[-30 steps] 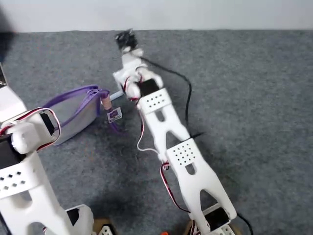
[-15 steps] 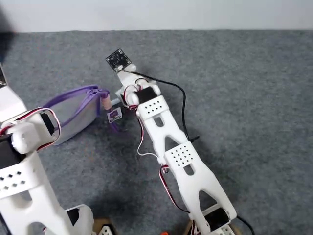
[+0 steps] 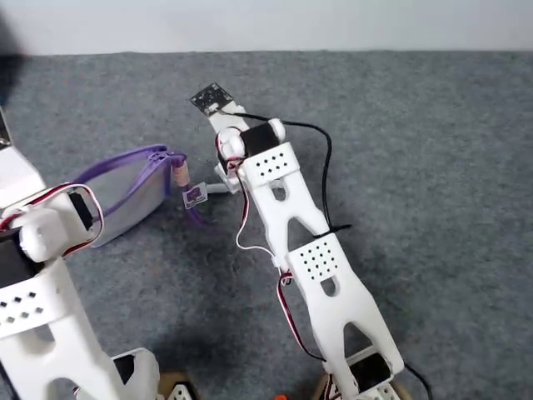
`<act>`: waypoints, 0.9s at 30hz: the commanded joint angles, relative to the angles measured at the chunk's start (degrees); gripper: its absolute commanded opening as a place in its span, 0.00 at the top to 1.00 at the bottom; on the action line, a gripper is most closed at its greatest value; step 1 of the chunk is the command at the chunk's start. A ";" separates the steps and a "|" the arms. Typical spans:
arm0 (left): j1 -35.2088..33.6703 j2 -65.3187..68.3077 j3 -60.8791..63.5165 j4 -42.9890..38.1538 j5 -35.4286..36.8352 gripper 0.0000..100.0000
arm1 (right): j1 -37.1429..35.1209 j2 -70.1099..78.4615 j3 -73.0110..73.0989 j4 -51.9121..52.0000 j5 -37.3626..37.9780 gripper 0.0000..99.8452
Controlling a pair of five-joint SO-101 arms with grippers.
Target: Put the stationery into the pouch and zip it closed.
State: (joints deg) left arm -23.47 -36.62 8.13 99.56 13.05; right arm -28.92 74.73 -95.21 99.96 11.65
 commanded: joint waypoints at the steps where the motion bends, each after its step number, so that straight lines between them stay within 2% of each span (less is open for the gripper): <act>1: 0.62 -0.53 -0.13 0.44 0.53 0.99 | 0.75 -7.60 -0.97 2.77 0.62 0.99; 4: 0.70 -0.53 -0.13 0.44 0.53 0.99 | 0.84 -9.27 -0.70 2.77 0.62 0.94; 8: 0.70 -0.44 -0.13 0.44 0.53 0.99 | 0.31 -9.27 -0.70 2.77 0.62 0.78; 10: 0.70 -0.44 -0.13 0.44 0.53 0.99 | -0.57 -9.27 -0.70 2.77 0.62 0.74; 18: 0.70 -0.44 -0.13 0.70 0.53 0.99 | -5.41 -9.36 10.11 2.33 5.45 0.75; 27: 0.70 -0.53 -0.13 0.70 0.62 0.99 | -5.14 -9.27 24.00 -8.48 5.89 0.75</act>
State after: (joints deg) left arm -23.47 -36.62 8.13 99.56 13.05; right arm -33.85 68.84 -74.11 93.27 17.01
